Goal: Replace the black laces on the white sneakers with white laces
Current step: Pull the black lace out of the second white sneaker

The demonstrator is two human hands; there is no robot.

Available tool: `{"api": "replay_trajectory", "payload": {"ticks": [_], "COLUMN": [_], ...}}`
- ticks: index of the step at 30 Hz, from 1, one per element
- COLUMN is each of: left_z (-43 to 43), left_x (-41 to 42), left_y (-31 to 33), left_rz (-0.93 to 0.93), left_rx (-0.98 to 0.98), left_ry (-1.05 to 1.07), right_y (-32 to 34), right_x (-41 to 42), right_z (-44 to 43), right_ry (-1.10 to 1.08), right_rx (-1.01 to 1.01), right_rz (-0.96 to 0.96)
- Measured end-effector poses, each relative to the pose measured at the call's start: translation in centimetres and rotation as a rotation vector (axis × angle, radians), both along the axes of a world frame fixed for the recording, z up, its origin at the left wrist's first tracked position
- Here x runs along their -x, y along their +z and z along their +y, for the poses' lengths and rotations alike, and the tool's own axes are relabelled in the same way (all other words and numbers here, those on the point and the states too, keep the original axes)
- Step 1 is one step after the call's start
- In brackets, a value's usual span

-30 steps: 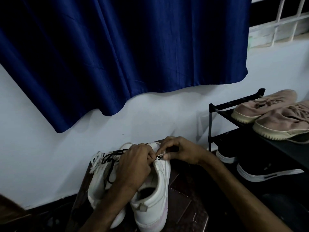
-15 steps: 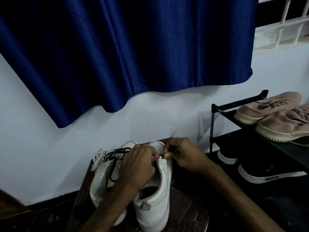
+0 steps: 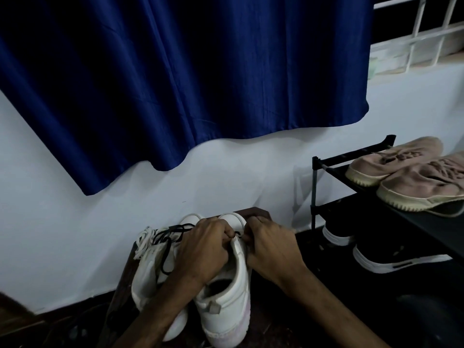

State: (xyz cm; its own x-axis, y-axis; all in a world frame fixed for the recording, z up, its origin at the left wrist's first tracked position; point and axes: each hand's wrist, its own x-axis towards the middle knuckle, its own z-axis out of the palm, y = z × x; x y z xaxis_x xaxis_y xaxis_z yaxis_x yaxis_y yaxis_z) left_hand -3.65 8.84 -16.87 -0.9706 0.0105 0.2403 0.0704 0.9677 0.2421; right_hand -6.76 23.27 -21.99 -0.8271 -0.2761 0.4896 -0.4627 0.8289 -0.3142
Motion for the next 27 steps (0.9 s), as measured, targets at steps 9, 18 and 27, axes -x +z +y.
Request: {"api": "replay_trajectory", "payload": {"ticks": [9, 18, 27], "left_z": [0.1, 0.0, 0.3], "left_x": [0.2, 0.1, 0.3], "left_y": [-0.3, -0.3, 0.5], "left_rz": [0.028, -0.006, -0.056], "left_rx": [0.072, -0.039, -0.078], "left_ry": [-0.057, -0.044, -0.065], "right_y": [0.9, 0.0, 0.7], "right_x": [0.4, 1.2, 3.0], "right_z": [-0.3, 0.2, 3.2], "right_ry": [0.153, 0.262, 0.378], "right_rx": [0.042, 0.222, 0.557], "right_rz": [-0.078, -0.200, -0.473]}}
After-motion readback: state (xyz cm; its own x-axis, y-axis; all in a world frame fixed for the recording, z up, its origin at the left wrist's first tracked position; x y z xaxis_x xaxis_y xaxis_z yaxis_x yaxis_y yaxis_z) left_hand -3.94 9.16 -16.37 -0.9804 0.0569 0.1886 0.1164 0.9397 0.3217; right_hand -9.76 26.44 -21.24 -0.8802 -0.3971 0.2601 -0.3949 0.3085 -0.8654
